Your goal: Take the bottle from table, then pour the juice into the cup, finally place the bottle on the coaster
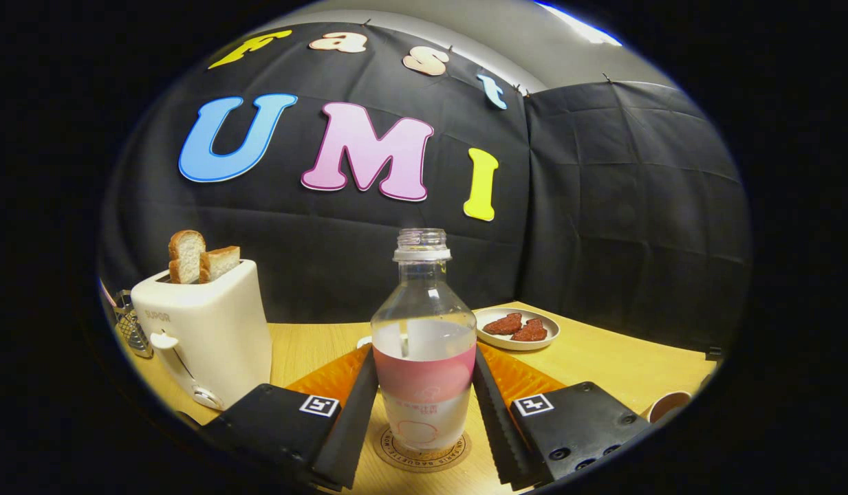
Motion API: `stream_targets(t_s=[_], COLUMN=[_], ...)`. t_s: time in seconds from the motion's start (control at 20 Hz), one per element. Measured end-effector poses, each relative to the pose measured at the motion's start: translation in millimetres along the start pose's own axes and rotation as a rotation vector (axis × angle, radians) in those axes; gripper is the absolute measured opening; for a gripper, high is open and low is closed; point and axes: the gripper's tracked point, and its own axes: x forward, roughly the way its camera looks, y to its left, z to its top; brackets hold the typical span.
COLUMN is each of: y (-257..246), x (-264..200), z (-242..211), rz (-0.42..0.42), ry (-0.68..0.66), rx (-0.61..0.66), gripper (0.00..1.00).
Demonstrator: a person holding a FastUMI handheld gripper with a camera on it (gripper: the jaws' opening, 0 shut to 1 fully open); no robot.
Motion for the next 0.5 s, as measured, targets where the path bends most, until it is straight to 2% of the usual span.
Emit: stream_targets(t_s=[0.5], y=[2.8], x=[4.2], z=[-9.9], rz=[-0.013], ry=[0.015], rx=[0.033], gripper=[0.78])
